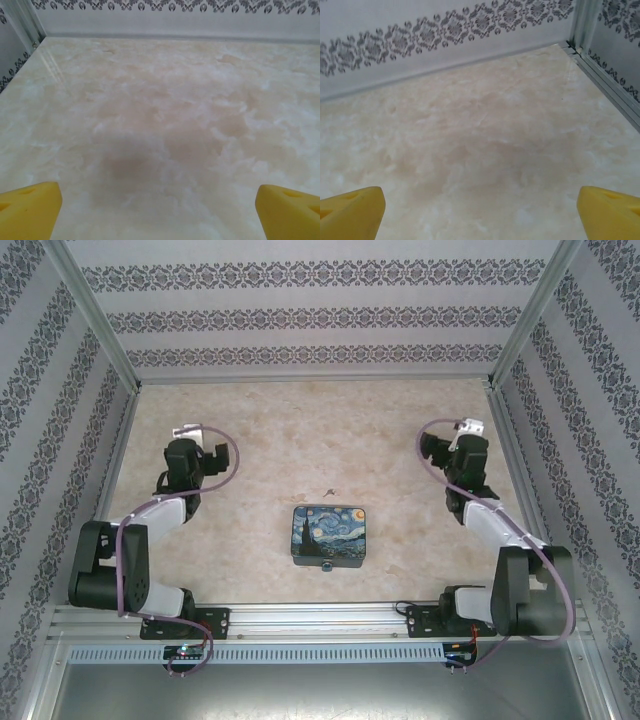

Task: Unlock a padlock with a key

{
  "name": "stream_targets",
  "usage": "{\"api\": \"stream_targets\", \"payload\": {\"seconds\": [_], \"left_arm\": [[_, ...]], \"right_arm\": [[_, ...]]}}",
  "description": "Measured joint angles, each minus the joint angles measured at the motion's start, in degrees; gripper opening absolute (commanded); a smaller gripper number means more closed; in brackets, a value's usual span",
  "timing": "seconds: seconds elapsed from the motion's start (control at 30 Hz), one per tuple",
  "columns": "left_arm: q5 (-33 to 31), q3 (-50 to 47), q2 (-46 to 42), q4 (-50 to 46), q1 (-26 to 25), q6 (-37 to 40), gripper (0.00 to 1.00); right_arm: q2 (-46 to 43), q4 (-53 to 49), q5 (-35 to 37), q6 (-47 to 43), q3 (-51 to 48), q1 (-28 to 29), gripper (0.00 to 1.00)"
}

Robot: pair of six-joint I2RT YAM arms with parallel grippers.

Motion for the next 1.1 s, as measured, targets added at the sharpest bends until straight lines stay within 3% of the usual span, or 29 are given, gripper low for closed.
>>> {"api": "stream_targets", "payload": {"seconds": [0.17, 0.43, 0.87, 1.1], "left_arm": [[4.39, 6.84, -2.34, -12.61, -0.02, -8.98, 1.00], [15.04, 9.97, -3.65, -25.94, -3.93, -18.97, 1.00], [29.18, 2.10, -17.38, -37.68, -14.29, -25.27, 1.00], [32.46, -2.47, -18.93, -37.53, -20.96, -30.18, 0.93]], "right_arm": [[-3.87, -8.46, -9.99, 5.77, 1.75, -0.66, 0.98], [-8.46, -18.56, -22.75, 13.03, 0.31, 3.89, 0.84], [-19.06, -33.55, -19.98, 21.70, -8.17, 30.82, 0.78], [-20.24, -35.34, -17.03, 26.80, -10.73, 36.30, 0.76]]}}
